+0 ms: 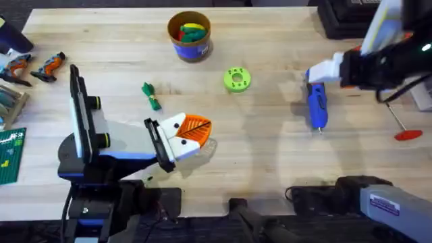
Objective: Pick up the gripper from the table and insert it into the empty holder that is missing its gripper. Then pick up a screw, insert it into the mounting hole, and use the screwdriver to tighten it. Finally, clean up the table by picking up the vegetable and placing it into the bucket.
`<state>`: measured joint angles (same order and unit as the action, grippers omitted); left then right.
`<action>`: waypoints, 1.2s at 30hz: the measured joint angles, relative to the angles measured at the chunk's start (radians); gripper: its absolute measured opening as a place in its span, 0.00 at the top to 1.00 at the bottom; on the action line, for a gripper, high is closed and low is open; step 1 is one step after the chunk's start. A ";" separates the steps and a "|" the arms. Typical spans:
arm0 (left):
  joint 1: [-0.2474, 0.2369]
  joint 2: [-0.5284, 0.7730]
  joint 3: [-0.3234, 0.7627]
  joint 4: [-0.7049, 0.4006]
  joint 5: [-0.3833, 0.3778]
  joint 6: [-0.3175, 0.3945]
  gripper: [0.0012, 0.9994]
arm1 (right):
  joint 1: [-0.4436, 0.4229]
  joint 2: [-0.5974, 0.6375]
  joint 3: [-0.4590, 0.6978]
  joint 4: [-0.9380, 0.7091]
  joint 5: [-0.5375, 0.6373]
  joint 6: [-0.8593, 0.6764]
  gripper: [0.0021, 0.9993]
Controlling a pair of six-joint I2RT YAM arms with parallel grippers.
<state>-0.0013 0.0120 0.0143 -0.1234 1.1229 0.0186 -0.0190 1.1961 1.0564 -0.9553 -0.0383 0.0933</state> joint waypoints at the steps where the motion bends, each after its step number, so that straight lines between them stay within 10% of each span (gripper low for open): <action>1: 0.000 0.000 0.000 0.000 0.000 0.000 1.00 | -0.005 0.000 -0.030 0.027 0.000 -0.001 0.22; 36: 0.000 0.000 0.000 0.000 0.000 0.000 1.00 | -0.069 0.456 -0.002 0.274 0.074 -0.146 0.17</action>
<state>-0.0013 0.0120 0.0143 -0.1234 1.1229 0.0185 -0.0883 1.6524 1.0542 -0.6809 0.0360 -0.0528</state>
